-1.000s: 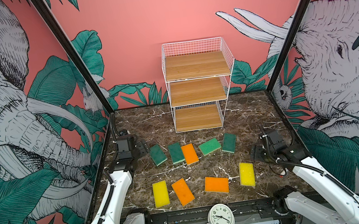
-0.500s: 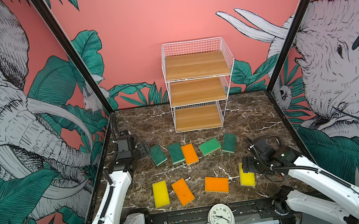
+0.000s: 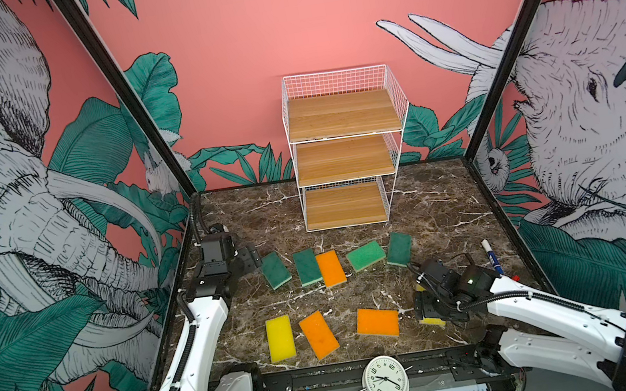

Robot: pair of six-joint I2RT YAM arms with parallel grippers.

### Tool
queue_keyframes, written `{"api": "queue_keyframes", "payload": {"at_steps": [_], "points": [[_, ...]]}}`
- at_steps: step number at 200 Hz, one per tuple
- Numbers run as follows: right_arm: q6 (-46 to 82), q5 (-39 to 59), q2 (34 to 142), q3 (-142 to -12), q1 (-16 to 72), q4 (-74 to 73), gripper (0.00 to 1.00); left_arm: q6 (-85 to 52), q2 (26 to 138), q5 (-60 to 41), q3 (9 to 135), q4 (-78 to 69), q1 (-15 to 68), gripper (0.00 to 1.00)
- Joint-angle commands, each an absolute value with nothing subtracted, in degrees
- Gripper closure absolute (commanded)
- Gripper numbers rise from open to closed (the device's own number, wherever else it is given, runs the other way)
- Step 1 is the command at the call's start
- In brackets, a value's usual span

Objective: Place and organize the cleaning sponges onto the shelf
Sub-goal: 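Close the right gripper on the yellow sponge and lift it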

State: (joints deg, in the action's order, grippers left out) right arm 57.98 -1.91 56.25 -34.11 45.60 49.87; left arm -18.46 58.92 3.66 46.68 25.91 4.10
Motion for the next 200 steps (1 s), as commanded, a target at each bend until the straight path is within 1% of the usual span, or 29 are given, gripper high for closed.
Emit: {"api": "queue_keyframes", "payload": {"at_steps": [1, 91, 153, 175, 200], "points": [[60.9, -1.4, 56.7, -32.0, 46.1, 48.9, 0.08, -18.3, 57.9, 3.7, 47.8, 27.8, 4.3, 0.14], [61.8, -0.7, 59.0, -29.1, 46.1, 48.0, 0.06, -18.6, 58.4, 3.1, 46.8, 27.1, 4.3, 0.14], [61.8, -3.0, 61.4, -28.7, 46.1, 46.2, 0.06, -18.6, 57.8, 2.7, 46.6, 26.8, 4.3, 0.14], [61.0, -3.5, 63.8, -28.6, 46.1, 44.1, 0.07, -18.7, 57.8, 2.8, 46.5, 27.0, 4.3, 0.14], [60.7, -4.1, 66.5, -28.6, 46.2, 42.3, 0.1, -18.8, 57.7, 2.5, 46.5, 27.2, 4.3, 0.14]]}}
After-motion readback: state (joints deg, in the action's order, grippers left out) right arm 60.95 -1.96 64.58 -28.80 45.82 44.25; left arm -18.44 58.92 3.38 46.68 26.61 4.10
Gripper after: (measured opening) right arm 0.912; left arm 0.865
